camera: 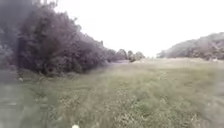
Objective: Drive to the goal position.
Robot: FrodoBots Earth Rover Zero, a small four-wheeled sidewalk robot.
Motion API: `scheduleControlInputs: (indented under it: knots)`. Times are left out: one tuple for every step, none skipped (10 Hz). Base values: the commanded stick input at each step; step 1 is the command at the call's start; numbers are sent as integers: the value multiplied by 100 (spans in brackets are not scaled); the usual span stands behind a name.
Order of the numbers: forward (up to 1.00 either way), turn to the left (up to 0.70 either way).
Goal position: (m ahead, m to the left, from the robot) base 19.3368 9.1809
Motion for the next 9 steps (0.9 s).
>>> scheduleControlInputs:
  knots:
    - [70,0]
    - [70,0]
    - [70,0]
    - [70,0]
    - [70,0]
    - [70,-6]
    - [70,-11]
    - [70,-8]
    - [70,-3]
